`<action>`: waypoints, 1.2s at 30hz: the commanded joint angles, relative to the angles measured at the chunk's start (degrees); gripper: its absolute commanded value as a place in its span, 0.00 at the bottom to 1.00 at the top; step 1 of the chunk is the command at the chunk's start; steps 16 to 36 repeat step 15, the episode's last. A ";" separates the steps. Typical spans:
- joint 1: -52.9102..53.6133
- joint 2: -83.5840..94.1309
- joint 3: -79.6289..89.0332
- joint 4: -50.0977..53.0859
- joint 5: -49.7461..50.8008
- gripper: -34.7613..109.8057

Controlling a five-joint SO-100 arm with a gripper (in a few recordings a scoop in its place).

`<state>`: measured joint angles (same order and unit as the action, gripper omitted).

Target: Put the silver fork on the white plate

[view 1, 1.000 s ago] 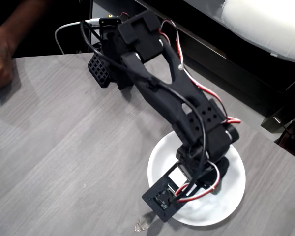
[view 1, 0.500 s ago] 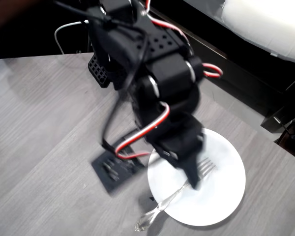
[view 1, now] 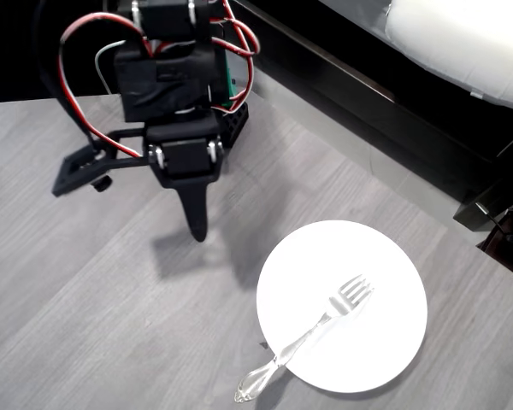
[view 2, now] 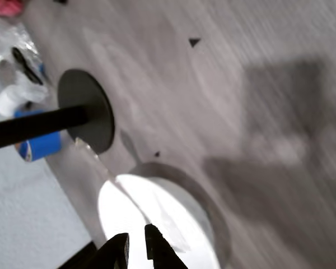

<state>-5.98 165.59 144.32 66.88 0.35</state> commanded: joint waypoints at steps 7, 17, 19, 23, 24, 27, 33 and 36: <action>-0.62 24.17 26.28 -1.41 0.44 0.24; -1.58 24.08 29.36 1.32 2.64 0.24; -1.58 24.08 29.36 1.32 2.64 0.24; -1.58 24.08 29.36 1.32 2.64 0.24; -1.58 24.08 29.36 1.32 2.64 0.24; -1.58 24.08 29.36 1.32 2.64 0.24; -1.58 24.08 29.36 1.32 2.64 0.24; -1.58 24.08 29.36 1.32 2.64 0.24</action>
